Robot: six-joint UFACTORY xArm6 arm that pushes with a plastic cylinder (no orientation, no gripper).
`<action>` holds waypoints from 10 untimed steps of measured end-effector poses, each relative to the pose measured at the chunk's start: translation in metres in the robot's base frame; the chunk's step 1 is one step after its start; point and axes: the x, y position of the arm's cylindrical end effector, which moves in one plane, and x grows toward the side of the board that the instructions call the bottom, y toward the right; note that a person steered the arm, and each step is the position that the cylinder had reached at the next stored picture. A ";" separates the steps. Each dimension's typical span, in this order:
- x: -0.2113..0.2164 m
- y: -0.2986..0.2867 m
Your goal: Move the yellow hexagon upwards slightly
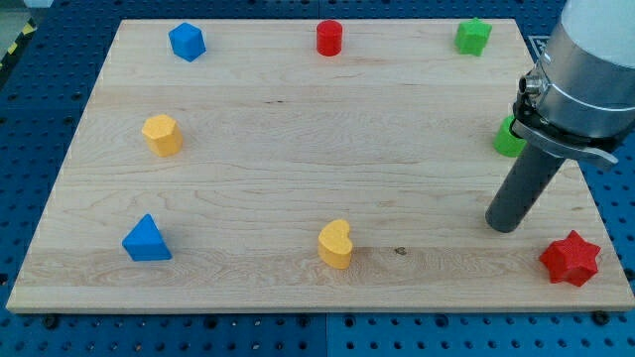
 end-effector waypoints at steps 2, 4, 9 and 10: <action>-0.055 -0.076; -0.055 -0.182; -0.124 -0.342; -0.099 -0.341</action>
